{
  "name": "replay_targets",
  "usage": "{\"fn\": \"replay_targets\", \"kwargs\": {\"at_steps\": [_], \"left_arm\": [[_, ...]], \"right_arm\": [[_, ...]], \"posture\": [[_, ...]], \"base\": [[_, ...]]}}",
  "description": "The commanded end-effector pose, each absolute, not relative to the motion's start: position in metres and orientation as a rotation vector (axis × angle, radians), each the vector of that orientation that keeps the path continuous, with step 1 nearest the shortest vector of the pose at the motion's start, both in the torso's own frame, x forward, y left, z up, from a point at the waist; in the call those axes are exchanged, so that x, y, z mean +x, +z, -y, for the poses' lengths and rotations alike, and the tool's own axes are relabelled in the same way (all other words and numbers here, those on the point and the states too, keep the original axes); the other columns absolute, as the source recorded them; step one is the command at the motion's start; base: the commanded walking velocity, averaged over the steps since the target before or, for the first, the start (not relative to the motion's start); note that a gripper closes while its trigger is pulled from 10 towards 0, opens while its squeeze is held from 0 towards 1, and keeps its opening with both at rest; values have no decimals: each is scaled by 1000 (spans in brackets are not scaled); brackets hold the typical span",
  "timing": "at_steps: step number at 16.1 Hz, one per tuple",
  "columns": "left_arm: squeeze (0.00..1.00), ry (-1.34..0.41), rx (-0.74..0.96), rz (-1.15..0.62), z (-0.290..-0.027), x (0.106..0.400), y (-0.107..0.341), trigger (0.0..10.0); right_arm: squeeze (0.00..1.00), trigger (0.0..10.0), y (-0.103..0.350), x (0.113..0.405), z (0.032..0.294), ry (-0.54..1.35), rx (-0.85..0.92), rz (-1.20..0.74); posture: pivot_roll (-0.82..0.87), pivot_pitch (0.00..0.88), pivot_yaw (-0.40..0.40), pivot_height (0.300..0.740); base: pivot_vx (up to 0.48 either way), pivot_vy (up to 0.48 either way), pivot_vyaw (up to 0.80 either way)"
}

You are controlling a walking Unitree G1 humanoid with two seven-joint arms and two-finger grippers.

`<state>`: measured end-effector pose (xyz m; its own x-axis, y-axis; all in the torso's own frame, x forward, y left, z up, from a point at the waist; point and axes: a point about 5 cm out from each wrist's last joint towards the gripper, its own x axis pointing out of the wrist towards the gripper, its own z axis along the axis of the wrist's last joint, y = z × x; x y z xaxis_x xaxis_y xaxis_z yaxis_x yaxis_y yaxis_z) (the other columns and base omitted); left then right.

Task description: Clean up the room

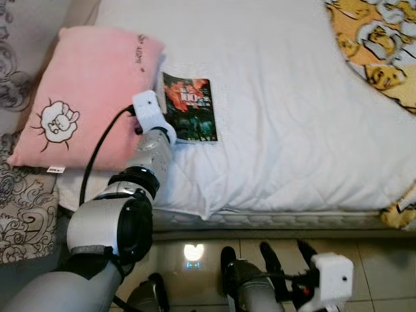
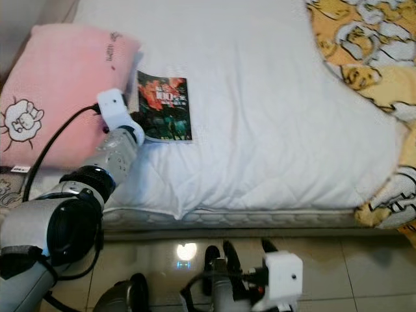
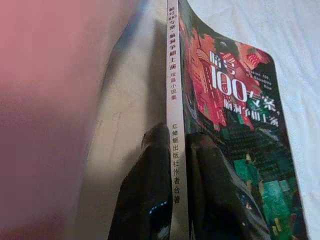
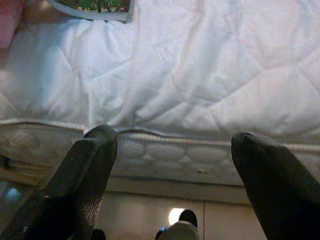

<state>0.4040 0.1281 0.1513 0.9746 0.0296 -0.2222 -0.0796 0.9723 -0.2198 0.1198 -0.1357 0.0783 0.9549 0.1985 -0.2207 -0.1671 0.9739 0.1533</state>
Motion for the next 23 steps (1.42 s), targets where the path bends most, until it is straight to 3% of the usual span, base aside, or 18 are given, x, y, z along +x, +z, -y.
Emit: {"fn": "replay_targets", "kwargs": {"at_steps": [1,2,5,9,11,14,16,17,20,22,23], "left_arm": [[302,37,-104,-231,-128,403,149,10000],[1000,9,-30,-230,-127,404,150,10000],[1000,-90,117,-258,-121,403,147,10000],[1000,-89,189,-259,-127,403,148,10000],[1000,-103,372,-209,-133,406,157,10000],[1000,-108,577,-117,-146,412,177,10000],[1000,-177,532,-112,-145,410,173,10000],[0,-183,460,-110,-148,408,171,10000],[0,-259,217,-46,-153,399,160,10000],[0,-283,148,3,-150,376,135,10000],[0,-283,148,3,-150,376,135,10000]], "right_arm": [[0,10000,68,115,140,166,137,-301],[0,10000,67,116,139,167,141,-305],[0,10000,62,117,133,181,152,-317],[0,10000,63,120,131,167,161,-307],[0,10000,61,121,132,164,158,-306],[0,10000,58,139,135,155,146,-266],[0,10000,59,167,134,143,148,-199],[0,10000,62,180,136,130,147,-162],[0,10000,79,221,159,9,112,-41],[0,10000,76,249,176,-49,67,-36],[0,10000,76,249,176,-49,67,-36]], "posture": [[-270,275,-51,740],[-262,272,-50,740],[-249,267,-37,740],[-252,263,-27,740],[-257,254,-23,740],[-233,173,13,740],[-204,75,55,740],[-182,11,79,740],[-84,0,83,740],[34,0,54,740],[34,0,54,740]], "base": [[0,0,0],[0,0,0],[0,0,0],[0,0,0],[0,0,0],[0,0,0],[0,0,0],[0,0,0],[0,0,0],[0,0,0],[0,0,0]]}}
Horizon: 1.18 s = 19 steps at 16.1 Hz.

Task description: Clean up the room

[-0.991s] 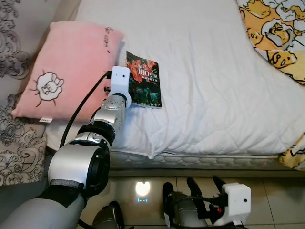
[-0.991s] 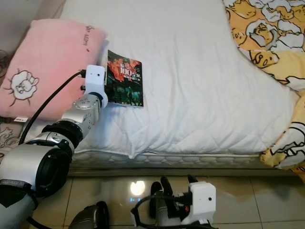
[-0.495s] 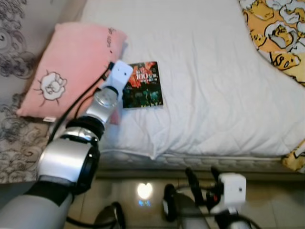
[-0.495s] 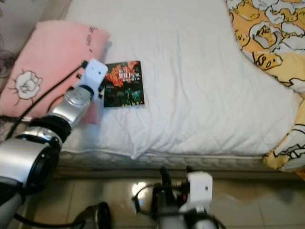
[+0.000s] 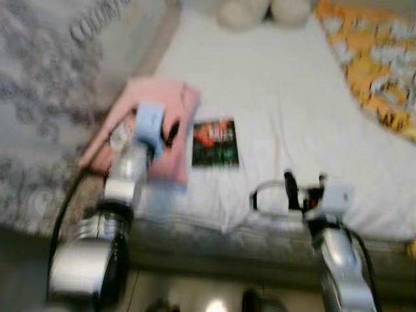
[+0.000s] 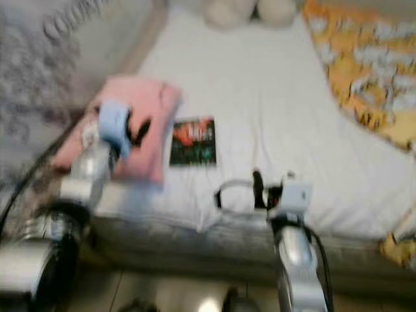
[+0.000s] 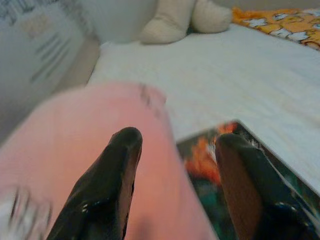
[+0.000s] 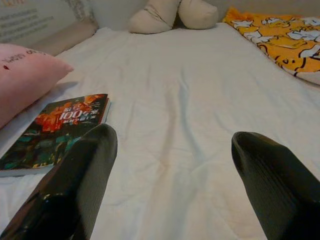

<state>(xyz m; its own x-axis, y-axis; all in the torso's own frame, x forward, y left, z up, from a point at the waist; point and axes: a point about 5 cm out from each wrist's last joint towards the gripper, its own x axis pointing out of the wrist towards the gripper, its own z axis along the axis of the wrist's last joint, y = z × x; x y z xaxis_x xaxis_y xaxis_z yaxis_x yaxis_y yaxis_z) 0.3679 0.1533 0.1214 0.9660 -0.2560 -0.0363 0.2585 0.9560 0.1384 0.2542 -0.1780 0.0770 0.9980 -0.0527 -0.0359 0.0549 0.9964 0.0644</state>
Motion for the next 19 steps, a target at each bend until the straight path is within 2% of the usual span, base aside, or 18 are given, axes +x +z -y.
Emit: {"fn": "replay_targets", "kwargs": {"at_steps": [1,4,7,10,15,19], "left_arm": [[0,-250,141,-10,-149,364,119,10000],[0,-189,90,40,-151,356,117,10000],[0,-136,48,20,-159,346,112,10000],[0,-143,40,35,-154,341,114,10000],[0,-97,19,46,-156,339,124,10000],[0,-36,13,37,-161,338,127,10000]], "right_arm": [[0,10000,72,258,177,-60,90,-46],[0,10000,75,270,173,-74,113,-9],[0,10000,74,269,172,-74,95,5],[0,10000,71,270,171,-52,82,13],[0,10000,68,269,169,0,73,4],[0,10000,71,284,157,89,67,-3]], "posture": [[53,0,43,740],[39,0,56,740],[26,0,57,740],[18,0,45,740],[20,0,18,740],[51,0,10,740]], "base": [[0,0,0],[0,-120,0],[0,-121,0],[0,0,0],[430,-103,0],[356,0,0]]}}
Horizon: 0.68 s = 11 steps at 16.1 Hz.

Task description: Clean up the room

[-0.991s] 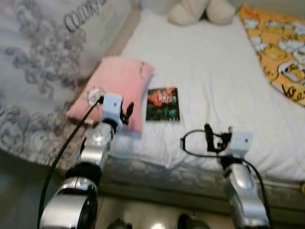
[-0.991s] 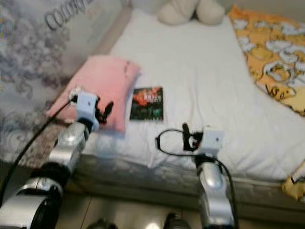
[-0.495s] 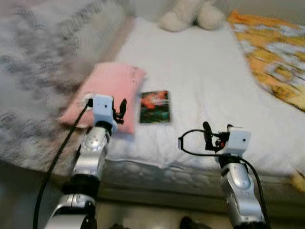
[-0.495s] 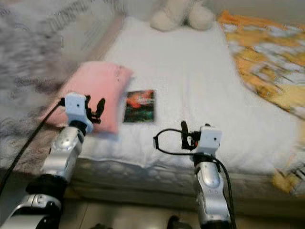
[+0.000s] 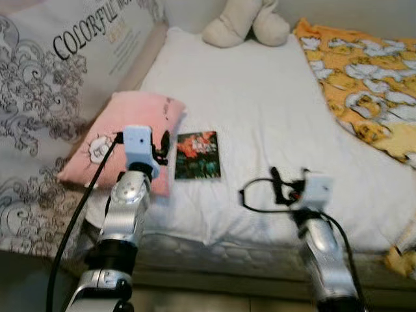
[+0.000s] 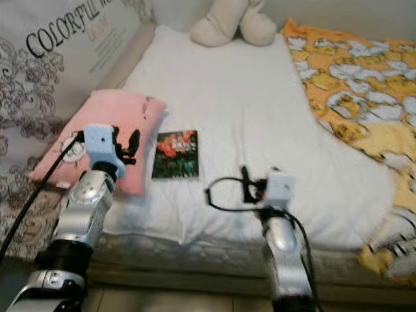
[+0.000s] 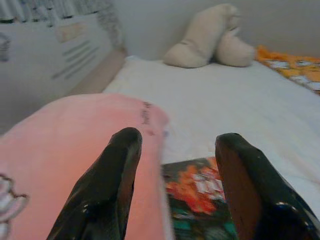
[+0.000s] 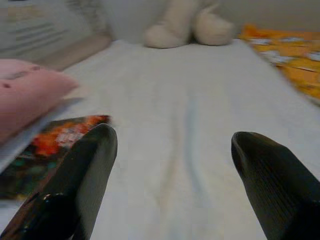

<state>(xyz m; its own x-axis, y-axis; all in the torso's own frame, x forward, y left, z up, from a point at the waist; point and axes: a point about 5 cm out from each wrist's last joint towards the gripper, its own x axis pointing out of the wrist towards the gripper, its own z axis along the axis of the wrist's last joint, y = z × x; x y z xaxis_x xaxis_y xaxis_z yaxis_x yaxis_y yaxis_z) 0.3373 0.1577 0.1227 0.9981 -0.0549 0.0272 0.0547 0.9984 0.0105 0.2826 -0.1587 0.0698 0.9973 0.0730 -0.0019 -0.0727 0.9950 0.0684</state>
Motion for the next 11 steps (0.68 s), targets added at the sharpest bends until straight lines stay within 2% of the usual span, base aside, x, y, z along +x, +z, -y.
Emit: {"fn": "replay_targets", "kwargs": {"at_steps": [1,5,11], "left_arm": [[0,-33,13,45,-162,337,129,10000],[0,-9,37,51,-173,336,134,10000],[0,-54,46,58,-166,339,140,10000]], "right_arm": [[0,10000,72,290,156,100,58,-10],[0,10000,76,294,157,101,83,12],[0,10000,72,292,150,116,97,7]], "posture": [[63,0,3,740],[90,0,-12,740],[84,0,-2,740]], "base": [[0,0,0],[0,0,0],[453,0,0]]}}
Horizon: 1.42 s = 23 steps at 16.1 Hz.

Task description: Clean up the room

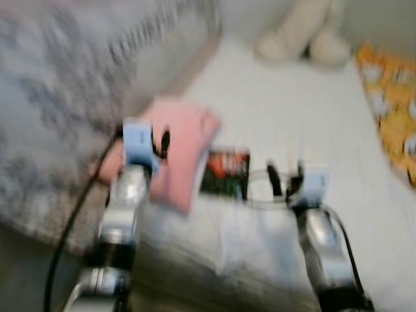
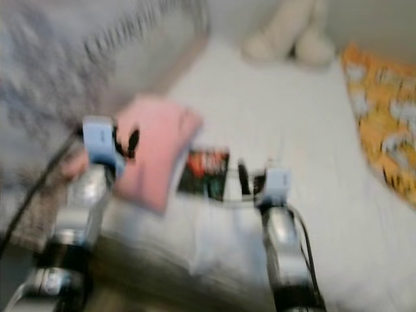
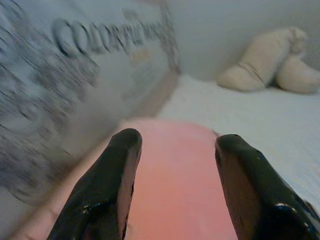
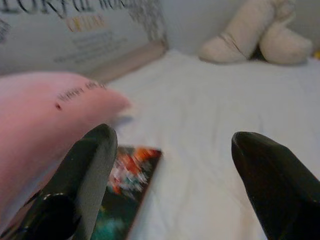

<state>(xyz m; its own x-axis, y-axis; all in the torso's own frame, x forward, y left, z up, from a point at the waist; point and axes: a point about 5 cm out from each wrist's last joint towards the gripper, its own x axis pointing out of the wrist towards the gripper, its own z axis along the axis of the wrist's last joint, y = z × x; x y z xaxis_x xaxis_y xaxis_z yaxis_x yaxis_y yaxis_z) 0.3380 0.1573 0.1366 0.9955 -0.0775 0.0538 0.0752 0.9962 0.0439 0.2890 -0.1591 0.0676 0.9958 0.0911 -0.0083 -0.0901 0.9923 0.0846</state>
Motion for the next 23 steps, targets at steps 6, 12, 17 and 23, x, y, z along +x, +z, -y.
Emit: {"fn": "replay_targets", "kwargs": {"at_steps": [6,12,17,23], "left_arm": [[0,-131,141,88,-164,334,152,10000],[0,-165,256,43,-191,301,162,10000],[0,-182,342,40,-201,274,179,10000],[0,-185,328,38,-190,261,181,10000]], "right_arm": [[0,10000,68,309,157,-27,237,-31],[0,10000,53,331,182,-213,277,-187],[0,10000,39,329,183,-319,261,-300],[0,10000,47,338,115,-88,329,-301]], "posture": [[144,0,32,740],[251,199,74,740],[308,294,76,740],[287,277,24,740]], "base": [[154,0,0],[0,0,0],[0,0,0],[0,0,0]]}}
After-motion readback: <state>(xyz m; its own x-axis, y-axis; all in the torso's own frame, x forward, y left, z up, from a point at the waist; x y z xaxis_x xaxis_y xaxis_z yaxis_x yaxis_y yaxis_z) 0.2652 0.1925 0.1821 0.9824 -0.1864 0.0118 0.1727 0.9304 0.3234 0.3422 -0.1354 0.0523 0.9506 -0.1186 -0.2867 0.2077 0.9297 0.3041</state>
